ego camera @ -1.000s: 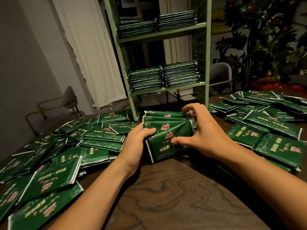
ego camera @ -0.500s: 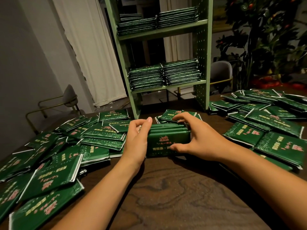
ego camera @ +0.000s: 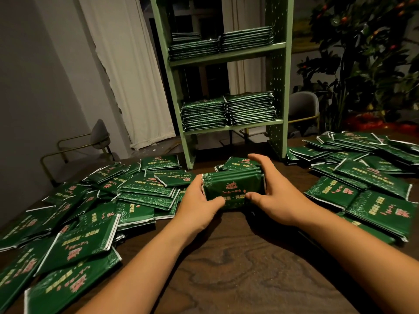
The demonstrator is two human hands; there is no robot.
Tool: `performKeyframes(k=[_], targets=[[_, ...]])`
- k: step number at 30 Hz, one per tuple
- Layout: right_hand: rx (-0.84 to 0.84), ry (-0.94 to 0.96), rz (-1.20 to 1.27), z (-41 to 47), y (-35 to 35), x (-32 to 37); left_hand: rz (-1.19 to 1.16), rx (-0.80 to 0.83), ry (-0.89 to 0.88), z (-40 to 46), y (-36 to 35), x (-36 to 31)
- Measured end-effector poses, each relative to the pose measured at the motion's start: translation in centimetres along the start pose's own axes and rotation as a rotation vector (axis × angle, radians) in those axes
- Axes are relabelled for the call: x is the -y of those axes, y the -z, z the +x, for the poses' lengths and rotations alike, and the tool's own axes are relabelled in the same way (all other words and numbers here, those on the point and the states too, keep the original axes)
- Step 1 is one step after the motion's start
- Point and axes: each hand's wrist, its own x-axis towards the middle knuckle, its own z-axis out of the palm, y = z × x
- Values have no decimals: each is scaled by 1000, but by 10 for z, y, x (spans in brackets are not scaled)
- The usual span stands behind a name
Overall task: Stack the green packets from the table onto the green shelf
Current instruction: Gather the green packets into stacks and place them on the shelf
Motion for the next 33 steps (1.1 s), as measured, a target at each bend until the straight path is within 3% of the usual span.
performKeyframes(k=[6, 17, 22, 33], targets=[[49, -102, 0, 6, 11, 9, 56, -2, -36, 7, 10, -9], [80, -54, -104, 23, 55, 55, 114, 111, -138, 14, 35, -70], [69, 30, -63, 27, 71, 75, 188, 108, -182, 19, 43, -93], [7, -1, -61, 40, 110, 113, 303, 109, -262, 29, 52, -153]])
